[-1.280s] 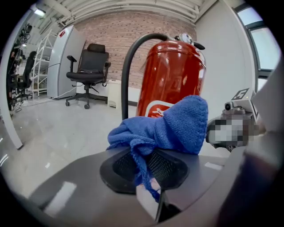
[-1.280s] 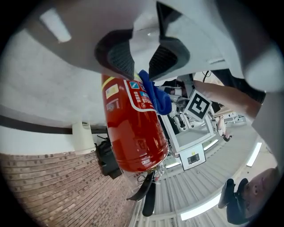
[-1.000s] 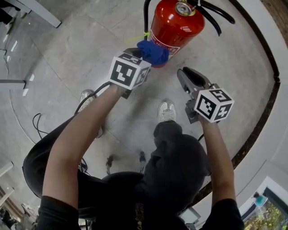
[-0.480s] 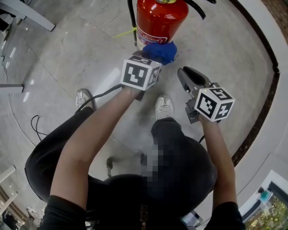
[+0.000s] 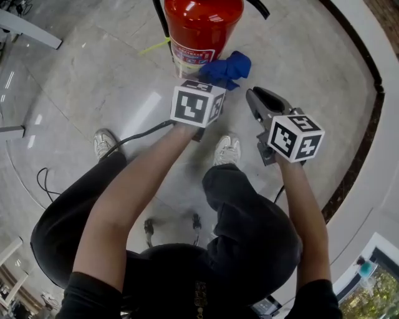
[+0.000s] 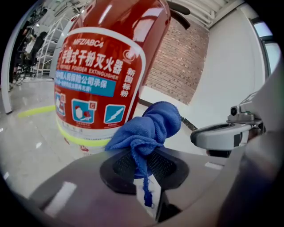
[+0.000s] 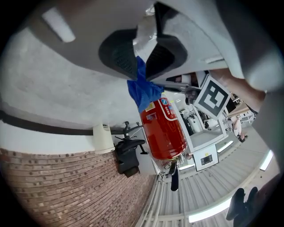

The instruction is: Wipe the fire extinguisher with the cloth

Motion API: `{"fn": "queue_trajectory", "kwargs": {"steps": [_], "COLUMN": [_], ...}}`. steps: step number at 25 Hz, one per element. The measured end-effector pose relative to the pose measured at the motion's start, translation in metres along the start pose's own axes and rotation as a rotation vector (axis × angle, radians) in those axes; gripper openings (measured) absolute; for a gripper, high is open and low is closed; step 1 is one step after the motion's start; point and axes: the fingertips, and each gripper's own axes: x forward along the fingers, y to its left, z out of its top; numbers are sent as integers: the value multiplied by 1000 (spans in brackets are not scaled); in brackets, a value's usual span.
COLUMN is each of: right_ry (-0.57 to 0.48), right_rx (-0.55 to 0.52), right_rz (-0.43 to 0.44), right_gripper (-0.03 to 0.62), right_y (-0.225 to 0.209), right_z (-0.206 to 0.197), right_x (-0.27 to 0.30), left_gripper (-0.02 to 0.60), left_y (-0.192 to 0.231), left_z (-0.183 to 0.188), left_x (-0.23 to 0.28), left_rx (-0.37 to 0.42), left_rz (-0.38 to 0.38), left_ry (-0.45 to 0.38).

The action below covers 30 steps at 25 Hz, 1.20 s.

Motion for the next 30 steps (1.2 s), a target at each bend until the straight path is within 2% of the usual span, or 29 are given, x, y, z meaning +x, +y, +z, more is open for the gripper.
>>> {"fn": "queue_trajectory", "kwargs": {"steps": [2, 7, 11, 17, 23, 30], "right_ry": [3, 22, 45, 80, 105, 103], "right_rx": [-2, -4, -11, -25, -23, -23], "right_rz": [-13, 7, 39, 69, 72, 79], "right_gripper": [5, 3, 3, 3, 3, 3], "right_y": [-6, -1, 11, 21, 20, 28], "right_z": [-1, -3, -8, -13, -18, -11], "right_x": [5, 22, 36, 49, 58, 68], "left_gripper": [66, 66, 66, 66, 66, 65], "left_y": [6, 18, 42, 80, 117, 153], "left_z": [-8, -19, -35, -42, -32, -17], "left_x": [-1, -6, -14, -27, -38, -30], "left_rx": [2, 54, 36, 79, 93, 165], "left_rz": [12, 18, 70, 144, 201, 219], "left_ry": [27, 64, 97, 127, 119, 118]}}
